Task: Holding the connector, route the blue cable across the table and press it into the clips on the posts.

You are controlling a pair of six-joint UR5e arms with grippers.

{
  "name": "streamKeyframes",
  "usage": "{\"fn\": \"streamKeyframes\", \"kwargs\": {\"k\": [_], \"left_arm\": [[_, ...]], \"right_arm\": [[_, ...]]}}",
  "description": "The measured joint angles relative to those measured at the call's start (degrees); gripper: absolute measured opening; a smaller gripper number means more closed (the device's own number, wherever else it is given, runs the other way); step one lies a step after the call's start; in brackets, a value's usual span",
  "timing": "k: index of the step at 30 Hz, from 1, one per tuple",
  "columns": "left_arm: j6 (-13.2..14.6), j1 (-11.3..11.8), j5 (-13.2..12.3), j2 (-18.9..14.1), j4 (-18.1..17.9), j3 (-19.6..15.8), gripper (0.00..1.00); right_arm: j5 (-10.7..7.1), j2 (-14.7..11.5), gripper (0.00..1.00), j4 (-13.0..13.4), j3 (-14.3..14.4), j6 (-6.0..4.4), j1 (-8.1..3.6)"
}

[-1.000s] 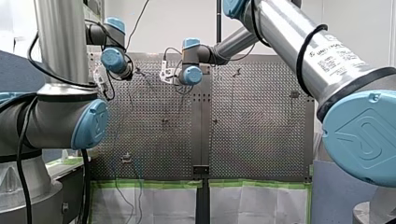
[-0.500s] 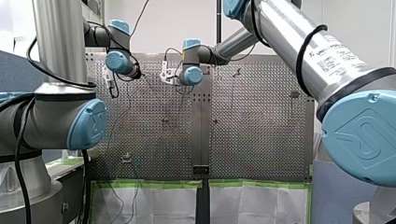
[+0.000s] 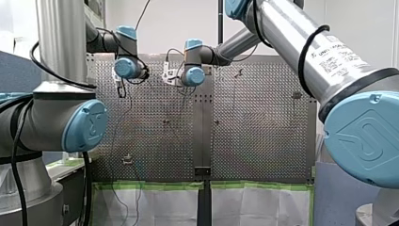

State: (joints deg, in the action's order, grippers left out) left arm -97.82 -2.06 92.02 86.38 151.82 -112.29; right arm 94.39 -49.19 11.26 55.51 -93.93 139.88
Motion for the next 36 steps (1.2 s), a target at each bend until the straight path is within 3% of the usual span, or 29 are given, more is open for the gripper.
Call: {"fn": "streamKeyframes", "kwargs": {"k": [12,27,29,30,31,33,35,36], "left_arm": [[1.50,-2.20,5.32,6.95,-1.65,4.82,1.00],[1.75,-2.31,6.88,10.47,-2.37,6.66,1.00],[1.38,-2.32,6.99,10.48,-2.34,6.66,0.82],[1.07,-2.32,7.12,10.48,-2.33,6.66,0.82],[0.81,-2.33,7.22,10.49,-2.31,6.66,0.68],[0.14,-2.34,7.46,10.49,-2.27,6.66,0.62],[-0.32,-2.35,7.59,10.50,-2.22,6.66,0.33],[-0.53,-2.35,7.72,10.50,-2.16,6.67,0.33]], "right_arm": [[-0.08,-0.01,0.00,-0.08,-0.02,0.01,-0.01],[-0.16,-0.01,0.00,-0.09,-0.04,0.00,-0.03],[-0.16,-0.01,0.00,-0.09,-0.03,0.00,-0.03],[-0.16,-0.01,0.00,-0.09,-0.03,-0.01,-0.03],[-0.16,-0.01,0.00,-0.09,-0.03,-0.02,-0.04],[-0.17,0.00,0.00,-0.09,-0.03,-0.03,-0.04],[-0.17,0.00,0.00,-0.11,-0.02,-0.04,-0.03],[-0.17,0.00,0.00,-0.12,-0.02,-0.04,-0.04]]}}
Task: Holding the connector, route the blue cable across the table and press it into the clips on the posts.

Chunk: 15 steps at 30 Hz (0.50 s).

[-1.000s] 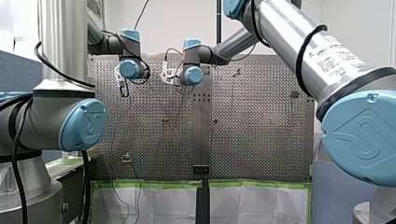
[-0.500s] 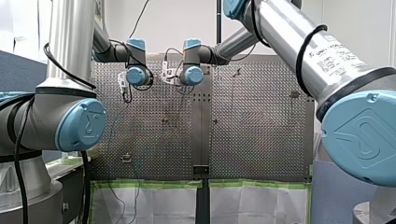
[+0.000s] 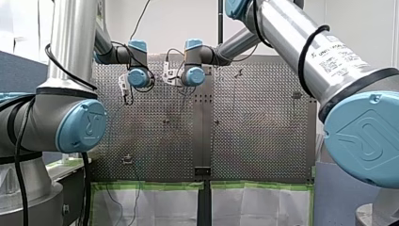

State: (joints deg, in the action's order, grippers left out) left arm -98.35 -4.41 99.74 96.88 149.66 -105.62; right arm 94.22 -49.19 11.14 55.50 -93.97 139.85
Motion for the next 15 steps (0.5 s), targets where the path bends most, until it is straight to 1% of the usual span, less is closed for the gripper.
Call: {"fn": "streamKeyframes", "kwargs": {"k": [1,2,3,4,8,15], "left_arm": [[-0.12,0.00,0.16,0.00,0.07,0.00,0.15],[-0.22,0.00,0.40,0.00,0.16,0.00,0.04],[-0.30,0.00,0.82,0.00,0.30,0.00,0.04],[-0.34,0.00,1.17,0.00,0.41,0.00,0.00],[-0.40,-0.08,2.20,0.00,1.02,-0.03,0.00],[0.09,-0.35,3.91,-0.05,3.73,-0.64,0.00]], "right_arm": [[0.00,0.00,0.00,-0.02,0.01,0.00,0.00],[0.00,0.00,0.00,-0.04,0.01,0.00,0.00],[0.00,0.00,0.00,-0.07,0.01,0.00,-0.01],[0.00,0.00,0.00,-0.10,0.02,0.00,-0.02],[0.02,0.00,0.00,-0.27,0.01,-0.03,-0.03],[0.16,0.00,0.00,-1.10,0.25,-0.01,-0.05]]}}
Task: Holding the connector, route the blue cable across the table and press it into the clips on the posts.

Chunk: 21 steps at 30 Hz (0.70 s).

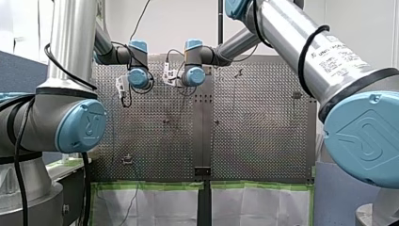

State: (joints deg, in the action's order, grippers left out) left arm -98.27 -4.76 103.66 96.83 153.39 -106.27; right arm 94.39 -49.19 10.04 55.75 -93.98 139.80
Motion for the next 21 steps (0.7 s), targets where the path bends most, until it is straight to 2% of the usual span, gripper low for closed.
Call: {"fn": "streamKeyframes", "kwargs": {"k": [5,21], "left_arm": [[0.58,-0.45,0.33,-0.11,0.03,-1.85,0.00],[-0.57,-1.56,0.37,0.02,-8.91,-11.34,0.00]], "right_arm": [[0.08,0.00,0.00,-0.24,1.46,0.04,0.00],[0.11,0.00,0.00,-0.36,10.07,0.05,0.01]]}}
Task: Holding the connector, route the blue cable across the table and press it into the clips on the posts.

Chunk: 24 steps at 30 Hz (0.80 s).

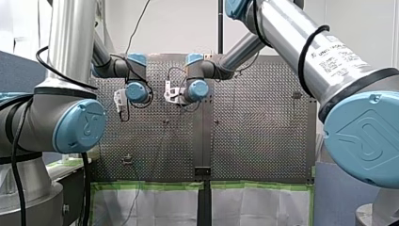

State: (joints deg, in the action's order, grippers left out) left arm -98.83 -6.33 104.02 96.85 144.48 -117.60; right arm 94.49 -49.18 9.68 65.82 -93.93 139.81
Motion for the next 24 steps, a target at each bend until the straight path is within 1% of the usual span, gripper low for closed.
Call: {"fn": "streamKeyframes", "kwargs": {"k": [4,9,11,14,19,24], "left_arm": [[-0.10,-0.15,0.03,0.08,-1.06,-2.40,0.00],[-0.30,-0.39,0.00,0.16,-2.75,-5.71,0.00],[-0.42,-0.52,-0.09,0.43,-3.24,-6.44,0.00],[-0.45,-0.78,-0.49,1.70,-3.88,-6.98,0.00],[-0.41,-1.22,-1.23,4.60,-6.00,-7.16,0.00],[-1.25,-1.14,-1.68,7.08,-7.88,-7.04,0.00]], "right_arm": [[0.00,0.00,0.00,0.00,1.04,0.03,-0.01],[-0.01,0.05,0.00,0.00,1.27,0.04,-0.01],[-0.02,0.08,0.00,0.00,1.42,0.04,-0.01],[-0.07,0.13,0.00,0.03,1.90,0.05,-0.01],[-0.23,0.20,0.00,0.08,3.37,0.15,-0.01],[-0.64,0.32,0.00,0.09,4.25,0.27,0.00]]}}
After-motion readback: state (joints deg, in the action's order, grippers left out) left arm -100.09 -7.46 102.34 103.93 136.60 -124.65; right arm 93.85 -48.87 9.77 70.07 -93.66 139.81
